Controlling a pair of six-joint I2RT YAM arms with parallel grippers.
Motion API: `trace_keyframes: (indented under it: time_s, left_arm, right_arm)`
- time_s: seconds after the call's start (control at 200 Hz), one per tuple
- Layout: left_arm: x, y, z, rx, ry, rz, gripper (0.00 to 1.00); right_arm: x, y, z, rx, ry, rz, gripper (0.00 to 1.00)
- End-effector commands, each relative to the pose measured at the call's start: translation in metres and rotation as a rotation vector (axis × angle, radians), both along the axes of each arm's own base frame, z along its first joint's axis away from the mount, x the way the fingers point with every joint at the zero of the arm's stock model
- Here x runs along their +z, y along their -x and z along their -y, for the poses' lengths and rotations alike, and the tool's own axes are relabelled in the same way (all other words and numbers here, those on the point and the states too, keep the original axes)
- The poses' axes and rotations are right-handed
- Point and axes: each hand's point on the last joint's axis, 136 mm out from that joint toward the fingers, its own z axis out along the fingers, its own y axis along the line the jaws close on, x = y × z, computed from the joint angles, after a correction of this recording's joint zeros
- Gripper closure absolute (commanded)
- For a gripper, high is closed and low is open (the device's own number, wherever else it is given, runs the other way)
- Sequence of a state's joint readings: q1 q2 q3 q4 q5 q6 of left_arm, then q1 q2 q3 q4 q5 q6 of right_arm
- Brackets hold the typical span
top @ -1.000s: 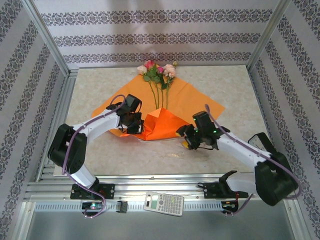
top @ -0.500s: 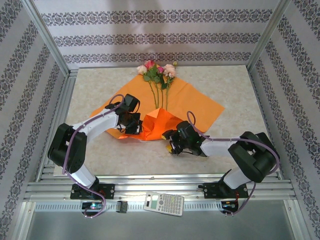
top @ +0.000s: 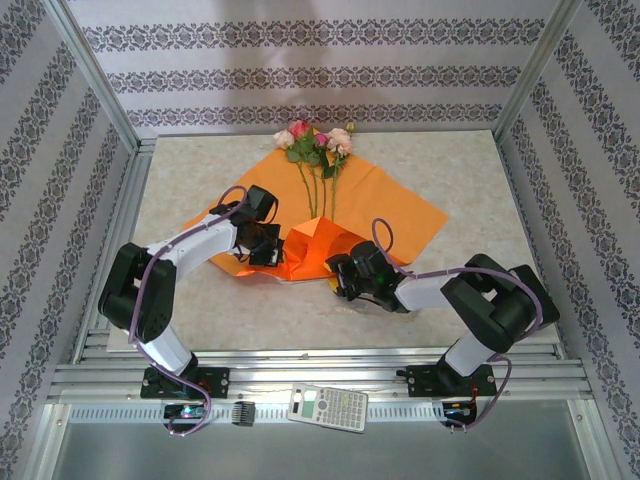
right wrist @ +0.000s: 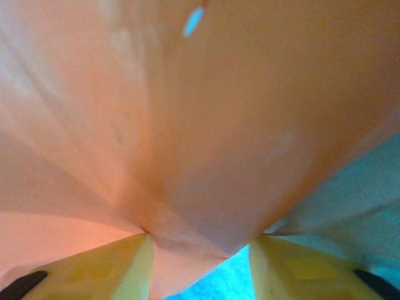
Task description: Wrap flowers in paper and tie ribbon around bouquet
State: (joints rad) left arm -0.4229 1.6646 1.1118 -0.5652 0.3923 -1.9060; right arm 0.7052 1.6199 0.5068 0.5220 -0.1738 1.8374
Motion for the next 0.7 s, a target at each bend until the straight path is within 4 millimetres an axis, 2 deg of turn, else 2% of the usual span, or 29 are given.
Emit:
trace_keyframes:
  time_s: [0.0,0.175,0.32,0.375,0.42,0.48,0.559,0.619,0.694]
  left_arm:
    - [0.001,-0.003,-0.006,-0.023,-0.012,0.0,0.95]
    - [0.005,-0.01,-0.012,-0.04,-0.022,0.038,0.87]
    - [0.004,-0.007,-0.018,-0.025,-0.028,0.039,0.82]
    - [0.003,-0.007,-0.019,-0.028,-0.021,0.034,0.81]
    - [0.005,-0.009,-0.02,-0.03,-0.019,0.046,0.75]
    - [0.014,-0.015,-0.028,-0.043,-0.05,0.092,0.6]
    - [0.034,-0.011,-0.05,-0.063,-0.154,0.132,0.45]
    - [0.048,0.0,-0.064,-0.07,-0.21,0.158,0.4]
    - [0.059,0.023,-0.069,-0.093,-0.22,0.163,0.4]
  right_arm:
    - [-0.007,-0.005,0.0,-0.036,0.016,0.0,0.63]
    - [-0.007,-0.007,0.003,-0.074,0.018,-0.007,0.8]
    - [0.003,-0.01,0.0,-0.087,0.003,-0.001,0.9]
    - [0.005,-0.009,-0.001,-0.088,-0.002,-0.009,0.96]
    - [0.007,-0.009,-0.001,-0.099,-0.008,-0.012,1.0]
    - [0.01,-0.008,-0.002,-0.109,-0.02,-0.02,1.0]
    - [0.016,-0.009,-0.004,-0.121,-0.04,-0.025,1.0]
    - [0.021,-0.01,-0.004,-0.133,-0.051,-0.035,1.0]
    - [0.025,-0.01,-0.005,-0.147,-0.062,-0.051,1.0]
